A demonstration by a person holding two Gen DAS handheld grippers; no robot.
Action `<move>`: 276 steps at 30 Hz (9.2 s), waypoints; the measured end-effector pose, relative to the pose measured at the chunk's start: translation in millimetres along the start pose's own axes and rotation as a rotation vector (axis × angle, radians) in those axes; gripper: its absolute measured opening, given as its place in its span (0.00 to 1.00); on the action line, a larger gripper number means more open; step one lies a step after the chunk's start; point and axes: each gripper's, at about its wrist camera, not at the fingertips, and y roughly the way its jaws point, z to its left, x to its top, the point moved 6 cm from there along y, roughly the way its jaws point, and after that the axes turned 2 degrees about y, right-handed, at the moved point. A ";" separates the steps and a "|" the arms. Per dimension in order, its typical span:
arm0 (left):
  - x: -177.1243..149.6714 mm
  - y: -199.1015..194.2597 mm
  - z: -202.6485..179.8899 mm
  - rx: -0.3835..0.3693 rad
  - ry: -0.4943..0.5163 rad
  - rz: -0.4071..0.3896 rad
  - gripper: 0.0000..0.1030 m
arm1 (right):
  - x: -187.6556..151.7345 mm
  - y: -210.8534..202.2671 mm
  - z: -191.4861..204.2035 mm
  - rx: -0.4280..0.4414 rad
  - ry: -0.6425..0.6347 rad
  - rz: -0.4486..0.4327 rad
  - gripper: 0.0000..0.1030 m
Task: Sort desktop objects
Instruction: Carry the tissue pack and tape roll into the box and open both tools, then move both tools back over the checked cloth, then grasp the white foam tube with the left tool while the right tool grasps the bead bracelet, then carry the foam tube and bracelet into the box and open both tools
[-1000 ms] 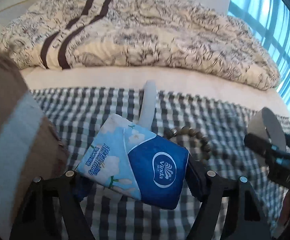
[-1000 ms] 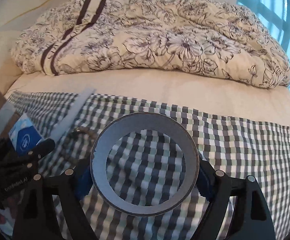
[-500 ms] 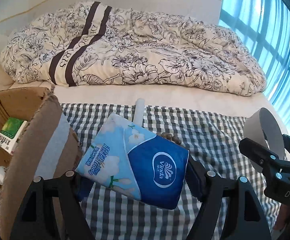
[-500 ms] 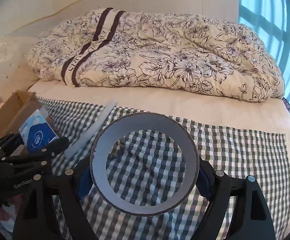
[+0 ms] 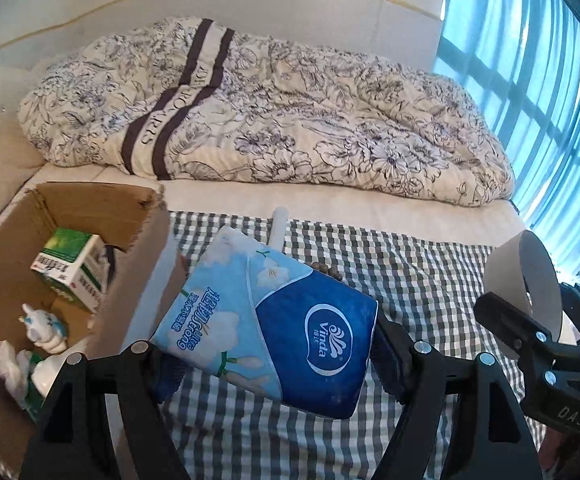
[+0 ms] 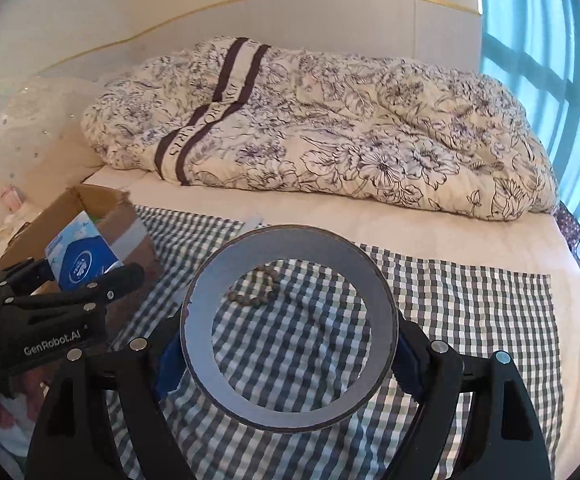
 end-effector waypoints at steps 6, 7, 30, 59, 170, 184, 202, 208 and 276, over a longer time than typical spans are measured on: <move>-5.3 -27.0 10.4 0.011 -0.029 -0.016 0.76 | 1.2 -24.5 15.0 0.018 -0.019 -0.025 0.80; -6.2 -32.3 12.5 0.012 -0.033 -0.020 0.76 | 1.2 -28.1 17.5 0.020 -0.022 -0.030 0.80; -14.7 -109.6 75.3 0.073 -0.115 -0.088 0.76 | 4.4 -77.2 103.2 0.110 -0.120 -0.074 0.80; -55.6 -43.8 251.7 0.165 -0.344 0.007 0.76 | 26.0 57.9 279.9 0.270 -0.284 0.065 0.80; -37.2 204.2 27.4 0.002 0.027 0.161 0.92 | -24.4 237.0 -5.9 -0.032 0.017 0.286 0.36; -33.3 189.1 26.4 -0.003 0.039 0.143 0.11 | -25.2 185.7 -23.7 -0.066 0.005 0.218 0.11; -17.3 78.8 -9.7 -0.046 0.062 0.039 0.10 | 4.1 92.0 -1.8 -0.014 -0.030 0.091 0.11; -6.1 37.0 -16.0 -0.032 0.070 -0.018 0.10 | 7.8 51.1 8.5 0.001 -0.050 0.047 0.11; -11.6 -79.7 229.1 0.258 -0.281 -0.126 0.70 | 60.8 34.9 261.6 0.100 -0.241 -0.154 0.84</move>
